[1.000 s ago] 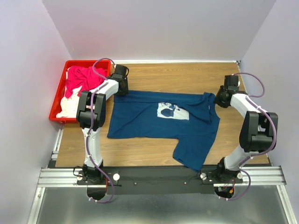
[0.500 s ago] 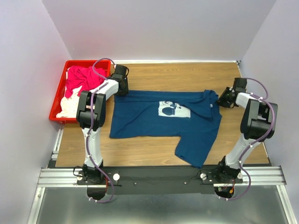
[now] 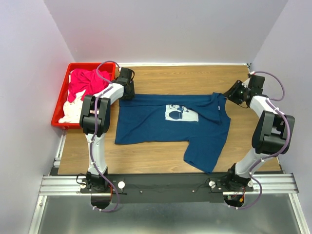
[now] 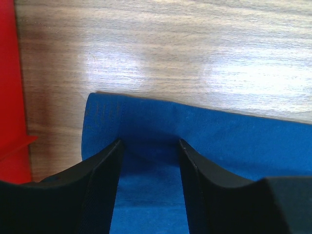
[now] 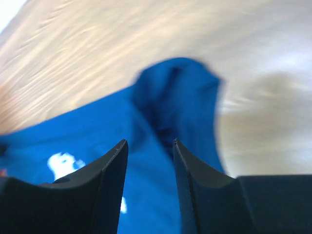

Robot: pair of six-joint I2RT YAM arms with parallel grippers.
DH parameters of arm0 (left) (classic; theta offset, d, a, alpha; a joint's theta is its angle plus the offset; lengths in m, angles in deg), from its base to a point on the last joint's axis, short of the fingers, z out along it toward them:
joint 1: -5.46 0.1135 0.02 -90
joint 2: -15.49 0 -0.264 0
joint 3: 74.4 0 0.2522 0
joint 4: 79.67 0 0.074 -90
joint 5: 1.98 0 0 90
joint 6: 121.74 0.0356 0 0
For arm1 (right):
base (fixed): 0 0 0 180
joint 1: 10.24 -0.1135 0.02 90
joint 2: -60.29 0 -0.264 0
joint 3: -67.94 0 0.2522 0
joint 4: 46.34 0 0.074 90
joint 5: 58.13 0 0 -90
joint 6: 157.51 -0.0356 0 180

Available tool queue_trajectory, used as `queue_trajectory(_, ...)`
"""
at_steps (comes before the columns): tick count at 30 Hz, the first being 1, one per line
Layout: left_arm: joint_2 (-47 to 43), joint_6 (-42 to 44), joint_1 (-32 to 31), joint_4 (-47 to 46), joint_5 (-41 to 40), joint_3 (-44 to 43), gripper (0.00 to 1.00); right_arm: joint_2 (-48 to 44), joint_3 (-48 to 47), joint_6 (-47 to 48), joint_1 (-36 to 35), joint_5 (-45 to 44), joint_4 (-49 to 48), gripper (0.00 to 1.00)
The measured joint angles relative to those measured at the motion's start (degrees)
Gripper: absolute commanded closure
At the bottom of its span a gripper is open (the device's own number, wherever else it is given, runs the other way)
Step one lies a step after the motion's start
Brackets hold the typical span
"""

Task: Fold and stack the t-shirts
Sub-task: Fold the tshirt

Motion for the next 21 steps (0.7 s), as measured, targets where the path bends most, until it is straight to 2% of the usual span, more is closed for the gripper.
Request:
queue_trajectory(8,-0.1,0.0,0.0,-0.4,0.0,0.3,0.42,4.1,-0.1,1.6,-2.7,9.2,-3.7,0.49)
queue_trajectory(11,-0.1,0.0,0.0,-0.4,0.0,0.3,0.42,7.2,-0.3,2.1,-2.8,11.3,-4.3,0.53)
queue_trajectory(13,-0.1,0.0,0.0,-0.4,0.0,0.3,0.42,8.9,-0.3,2.3,-2.8,12.3,-4.4,0.59)
queue_trajectory(18,-0.1,0.0,0.0,-0.4,0.0,0.3,0.42,10.2,-0.3,2.3,-2.8,11.0,-4.7,0.60)
queue_trajectory(21,-0.1,0.0,0.0,-0.4,0.0,0.3,0.42,10.1,-0.2,2.5,-2.8,9.1,-5.2,0.57)
